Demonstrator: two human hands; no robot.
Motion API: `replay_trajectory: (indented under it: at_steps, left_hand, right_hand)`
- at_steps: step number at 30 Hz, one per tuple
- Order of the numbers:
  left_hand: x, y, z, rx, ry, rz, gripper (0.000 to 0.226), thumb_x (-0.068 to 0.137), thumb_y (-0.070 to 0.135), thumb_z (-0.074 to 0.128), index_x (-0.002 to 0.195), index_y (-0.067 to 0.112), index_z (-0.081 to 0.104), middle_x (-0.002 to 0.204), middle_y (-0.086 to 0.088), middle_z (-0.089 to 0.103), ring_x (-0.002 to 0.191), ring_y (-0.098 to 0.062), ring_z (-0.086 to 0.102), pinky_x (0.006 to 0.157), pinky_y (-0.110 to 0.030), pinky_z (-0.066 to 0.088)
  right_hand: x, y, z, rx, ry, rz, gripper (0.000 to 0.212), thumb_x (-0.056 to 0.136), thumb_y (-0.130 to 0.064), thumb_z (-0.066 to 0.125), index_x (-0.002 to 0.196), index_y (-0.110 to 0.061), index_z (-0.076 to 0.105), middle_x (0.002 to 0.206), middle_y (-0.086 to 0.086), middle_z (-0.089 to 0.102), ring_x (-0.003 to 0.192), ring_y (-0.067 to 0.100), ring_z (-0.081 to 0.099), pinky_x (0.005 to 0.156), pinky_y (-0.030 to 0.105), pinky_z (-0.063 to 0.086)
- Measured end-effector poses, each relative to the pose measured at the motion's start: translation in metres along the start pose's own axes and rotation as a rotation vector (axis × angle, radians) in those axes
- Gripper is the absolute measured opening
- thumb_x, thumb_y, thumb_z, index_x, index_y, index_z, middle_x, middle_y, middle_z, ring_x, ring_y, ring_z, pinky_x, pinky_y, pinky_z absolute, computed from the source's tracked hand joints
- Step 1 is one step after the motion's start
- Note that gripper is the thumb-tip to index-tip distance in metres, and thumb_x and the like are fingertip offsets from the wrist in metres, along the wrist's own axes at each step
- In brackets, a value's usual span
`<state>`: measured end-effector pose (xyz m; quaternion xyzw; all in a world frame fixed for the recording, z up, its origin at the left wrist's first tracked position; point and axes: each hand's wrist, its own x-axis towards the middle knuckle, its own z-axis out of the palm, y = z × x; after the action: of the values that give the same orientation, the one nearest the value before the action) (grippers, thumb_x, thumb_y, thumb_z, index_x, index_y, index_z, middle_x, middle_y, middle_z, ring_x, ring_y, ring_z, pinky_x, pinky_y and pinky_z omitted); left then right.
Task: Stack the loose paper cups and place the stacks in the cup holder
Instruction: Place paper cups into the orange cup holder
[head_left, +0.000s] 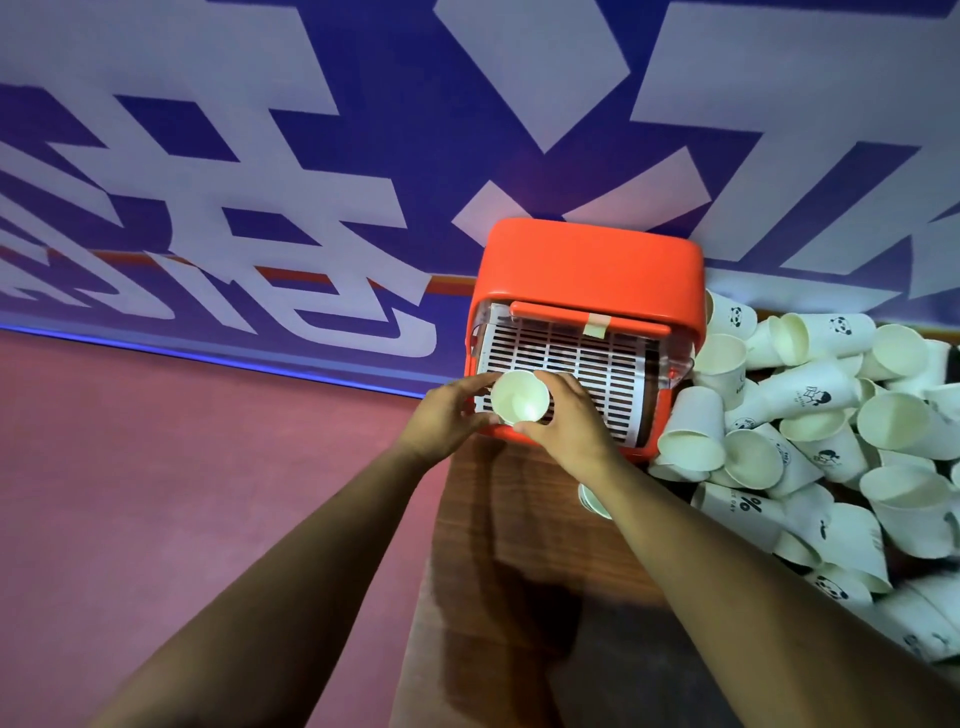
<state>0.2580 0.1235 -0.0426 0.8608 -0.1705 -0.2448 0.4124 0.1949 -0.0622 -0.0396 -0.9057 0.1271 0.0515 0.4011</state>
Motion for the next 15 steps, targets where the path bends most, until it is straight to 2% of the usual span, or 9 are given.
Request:
replay_trajectory:
  at_steps: [2,5,7,9,11,13,15]
  left_hand:
    - [0.001,0.002,0.005,0.043,0.042,0.011,0.057,0.087,0.019,0.076,0.14,0.025,0.057,0.129,0.002,0.067,0.11,-0.019,0.063,0.095,-0.029,0.051]
    - [0.003,0.005,0.01,0.07,0.128,-0.013,0.054,0.088,0.012,0.074,0.138,0.02,0.059,0.129,-0.001,0.066,0.1,-0.013,0.059,0.087,-0.018,0.043]
    - [0.001,0.007,0.011,0.098,0.137,-0.006,0.054,0.087,0.011,0.074,0.138,0.018,0.058,0.128,-0.003,0.065,0.101,-0.013,0.058,0.088,-0.016,0.041]
    - [-0.004,0.007,0.011,0.116,0.15,0.007,0.055,0.087,0.012,0.075,0.138,0.016,0.057,0.125,-0.005,0.062,0.104,-0.016,0.057,0.09,-0.021,0.043]
    - [-0.013,0.009,0.011,0.097,0.217,0.001,0.049,0.087,0.014,0.073,0.134,0.013,0.059,0.116,-0.005,0.058,0.096,-0.015,0.058,0.088,-0.024,0.048]
    - [-0.027,0.012,0.014,0.047,0.267,0.004,0.035,0.088,0.013,0.07,0.123,0.013,0.064,0.105,-0.003,0.057,0.086,-0.01,0.058,0.08,-0.017,0.048]
    - [-0.044,0.013,0.024,-0.012,0.213,-0.003,0.02,0.089,0.012,0.067,0.109,0.015,0.066,0.094,0.001,0.061,0.08,-0.001,0.058,0.073,-0.012,0.045]
  right_hand:
    - [0.002,0.001,0.001,0.015,-0.019,0.025,0.074,0.075,-0.024,0.081,0.14,-0.021,0.045,0.133,-0.001,0.05,0.124,0.016,0.046,0.096,0.024,0.037]
    - [0.006,0.0,0.004,0.008,-0.032,0.022,0.077,0.076,-0.025,0.081,0.143,-0.02,0.043,0.135,0.001,0.051,0.125,0.018,0.048,0.101,0.03,0.041]
    - [0.005,-0.002,0.003,-0.003,-0.049,0.034,0.081,0.076,-0.028,0.081,0.145,-0.017,0.039,0.138,0.003,0.049,0.128,0.02,0.046,0.102,0.028,0.037]
    - [-0.004,-0.005,-0.003,0.002,-0.046,0.048,0.082,0.077,-0.031,0.08,0.145,-0.014,0.038,0.14,0.004,0.047,0.13,0.02,0.044,0.099,0.022,0.032]
    - [-0.021,-0.006,-0.017,0.018,-0.003,0.043,0.073,0.08,-0.034,0.075,0.142,-0.014,0.042,0.139,0.003,0.047,0.129,0.017,0.045,0.1,0.023,0.034]
    - [-0.045,0.003,-0.035,0.017,0.062,0.034,0.058,0.086,-0.032,0.068,0.137,-0.015,0.047,0.134,0.0,0.048,0.124,0.014,0.047,0.101,0.027,0.039]
    - [-0.074,0.021,-0.052,-0.006,0.146,0.048,0.043,0.088,-0.026,0.065,0.128,-0.015,0.053,0.126,0.0,0.051,0.116,0.012,0.051,0.098,0.027,0.041]
